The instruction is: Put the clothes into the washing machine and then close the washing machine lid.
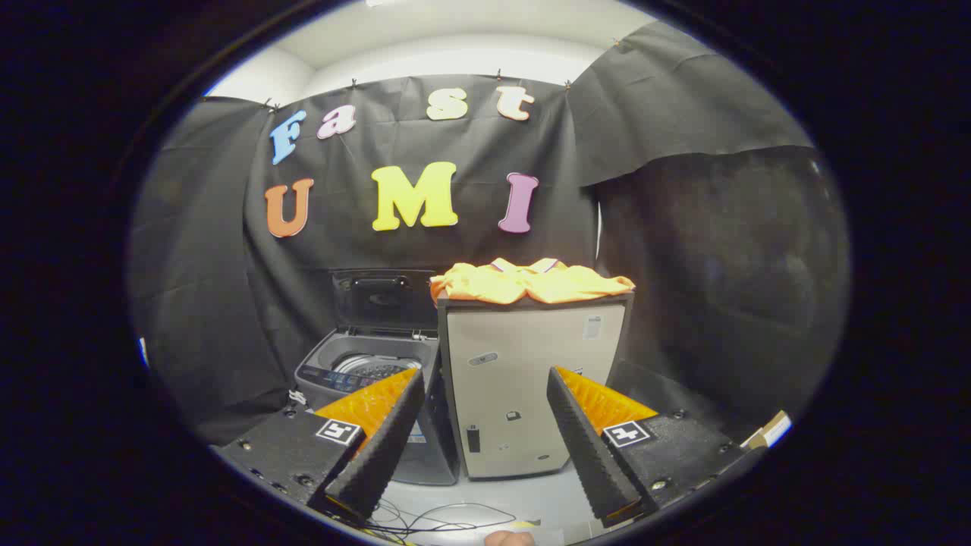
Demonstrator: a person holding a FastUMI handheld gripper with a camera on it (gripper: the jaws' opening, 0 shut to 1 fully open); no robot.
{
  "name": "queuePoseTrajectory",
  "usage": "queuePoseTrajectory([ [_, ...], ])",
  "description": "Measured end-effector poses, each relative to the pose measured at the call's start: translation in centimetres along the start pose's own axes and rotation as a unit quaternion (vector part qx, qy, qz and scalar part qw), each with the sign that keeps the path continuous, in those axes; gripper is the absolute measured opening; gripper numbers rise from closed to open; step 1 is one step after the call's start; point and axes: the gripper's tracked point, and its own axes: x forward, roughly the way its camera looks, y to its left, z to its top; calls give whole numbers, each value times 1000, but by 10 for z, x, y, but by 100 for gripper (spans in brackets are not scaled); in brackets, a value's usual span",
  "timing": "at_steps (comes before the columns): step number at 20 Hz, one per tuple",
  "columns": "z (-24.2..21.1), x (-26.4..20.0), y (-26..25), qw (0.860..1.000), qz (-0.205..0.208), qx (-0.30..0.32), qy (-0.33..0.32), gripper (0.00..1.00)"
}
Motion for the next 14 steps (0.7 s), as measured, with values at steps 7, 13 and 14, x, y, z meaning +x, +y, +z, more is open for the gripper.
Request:
queuePoseTrajectory([
  [7,11,-6,7,1000,0,-4,-19,100],
  [13,14,-8,15,999,6,-14,-29,100],
  [14,16,-8,16,999,6,-16,-30,100],
])
